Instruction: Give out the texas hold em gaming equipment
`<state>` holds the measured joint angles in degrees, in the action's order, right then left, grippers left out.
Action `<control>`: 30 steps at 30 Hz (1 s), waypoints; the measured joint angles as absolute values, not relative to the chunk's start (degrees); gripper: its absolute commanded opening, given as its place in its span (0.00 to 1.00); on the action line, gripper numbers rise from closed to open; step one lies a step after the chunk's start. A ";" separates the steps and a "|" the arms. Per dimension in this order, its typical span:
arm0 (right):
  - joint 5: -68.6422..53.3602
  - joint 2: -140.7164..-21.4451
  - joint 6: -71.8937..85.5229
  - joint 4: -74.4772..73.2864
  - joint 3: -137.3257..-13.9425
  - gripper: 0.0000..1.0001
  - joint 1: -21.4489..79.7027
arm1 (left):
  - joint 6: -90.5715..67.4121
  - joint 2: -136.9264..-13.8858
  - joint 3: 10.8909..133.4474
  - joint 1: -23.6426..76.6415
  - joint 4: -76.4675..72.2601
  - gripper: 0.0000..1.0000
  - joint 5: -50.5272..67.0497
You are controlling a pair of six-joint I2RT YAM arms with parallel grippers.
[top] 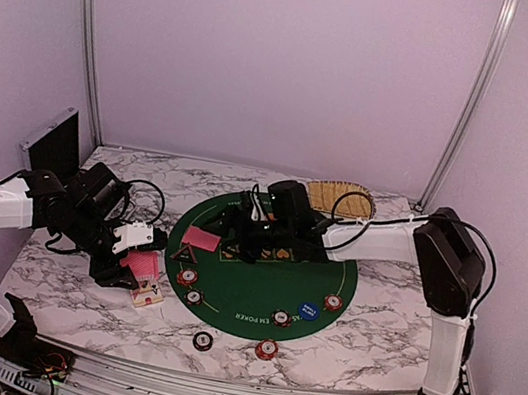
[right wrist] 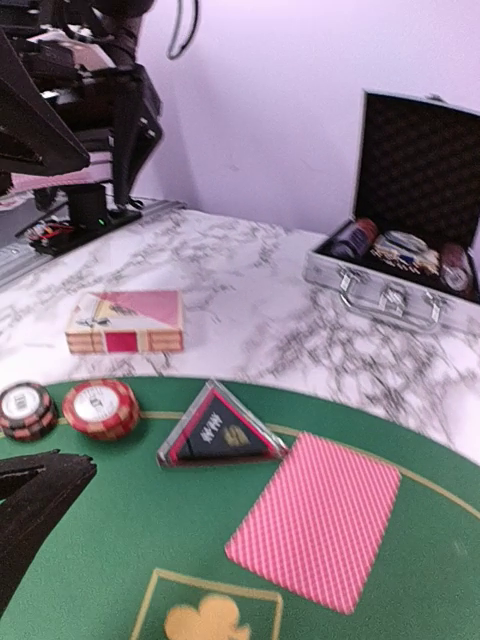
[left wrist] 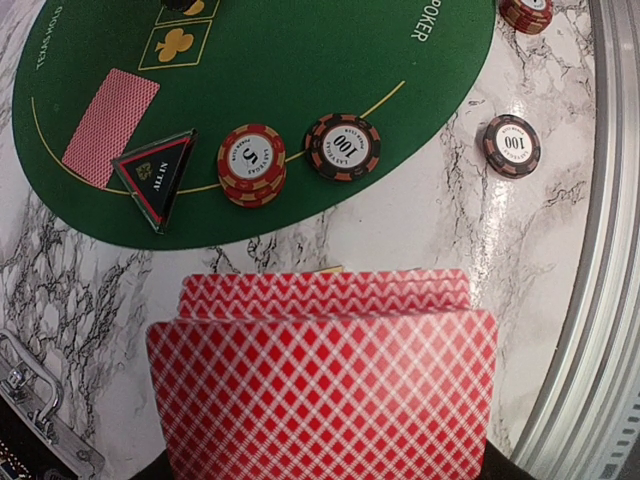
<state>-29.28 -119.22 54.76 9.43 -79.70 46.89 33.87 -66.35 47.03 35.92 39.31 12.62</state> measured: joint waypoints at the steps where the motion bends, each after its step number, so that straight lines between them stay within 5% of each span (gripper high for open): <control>1: -30.41 -118.87 55.70 11.29 -79.05 0.94 47.66 | 33.87 -66.39 47.03 35.92 39.31 0.08 12.64; 30: -43.03 -126.30 65.36 24.93 -85.01 0.91 58.37 | 33.41 -67.88 50.11 35.88 39.24 0.05 13.10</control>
